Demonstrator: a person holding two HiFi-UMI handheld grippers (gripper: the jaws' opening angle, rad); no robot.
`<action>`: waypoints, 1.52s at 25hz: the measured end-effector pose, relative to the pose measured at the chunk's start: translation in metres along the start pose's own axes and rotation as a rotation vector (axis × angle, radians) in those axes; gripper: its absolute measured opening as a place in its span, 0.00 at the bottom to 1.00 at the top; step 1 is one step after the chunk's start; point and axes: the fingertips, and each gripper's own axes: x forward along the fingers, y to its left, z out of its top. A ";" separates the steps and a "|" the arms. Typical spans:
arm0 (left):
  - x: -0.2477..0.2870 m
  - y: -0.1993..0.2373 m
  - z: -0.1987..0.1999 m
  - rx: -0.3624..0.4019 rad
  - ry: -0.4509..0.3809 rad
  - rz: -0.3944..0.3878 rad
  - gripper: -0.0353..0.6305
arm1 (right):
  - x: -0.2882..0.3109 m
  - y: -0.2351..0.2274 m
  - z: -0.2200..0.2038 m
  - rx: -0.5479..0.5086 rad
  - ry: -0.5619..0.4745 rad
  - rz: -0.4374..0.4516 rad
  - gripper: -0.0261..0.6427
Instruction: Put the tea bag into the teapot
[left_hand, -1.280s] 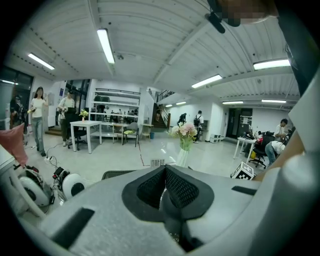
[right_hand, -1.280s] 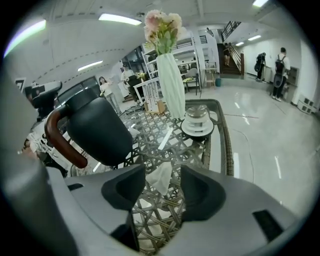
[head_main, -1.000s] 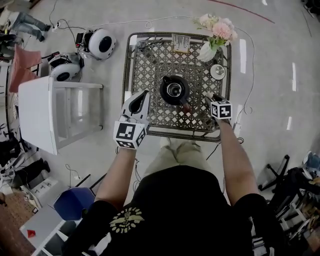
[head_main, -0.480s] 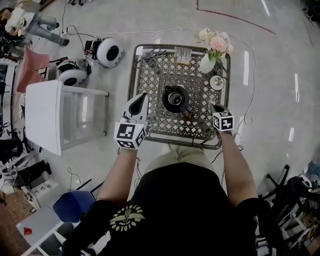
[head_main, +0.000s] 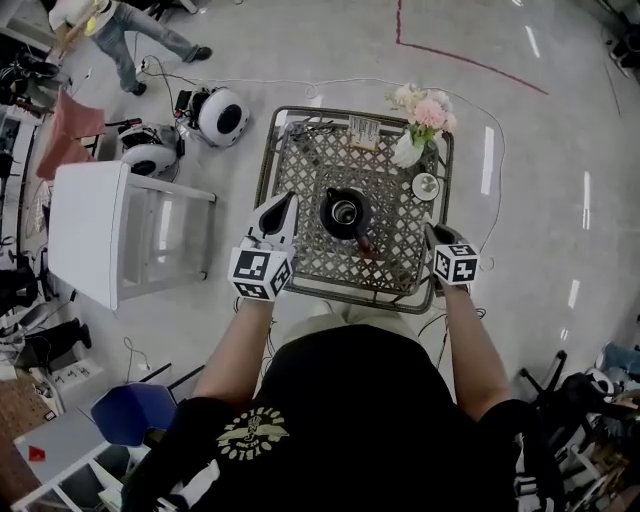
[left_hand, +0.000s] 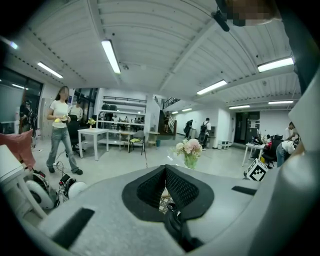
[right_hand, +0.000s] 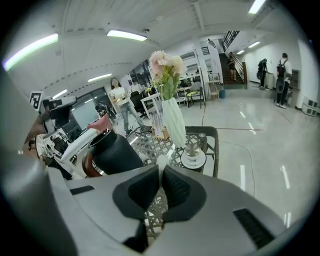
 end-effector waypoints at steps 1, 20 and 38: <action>0.000 -0.001 0.002 -0.003 -0.004 0.003 0.07 | -0.005 -0.001 0.004 -0.003 -0.009 0.003 0.07; -0.010 0.002 0.028 0.026 -0.036 -0.045 0.07 | -0.085 0.040 0.100 -0.058 -0.192 0.017 0.07; -0.011 0.024 0.059 0.038 -0.077 -0.127 0.07 | -0.133 0.108 0.169 -0.098 -0.344 0.046 0.07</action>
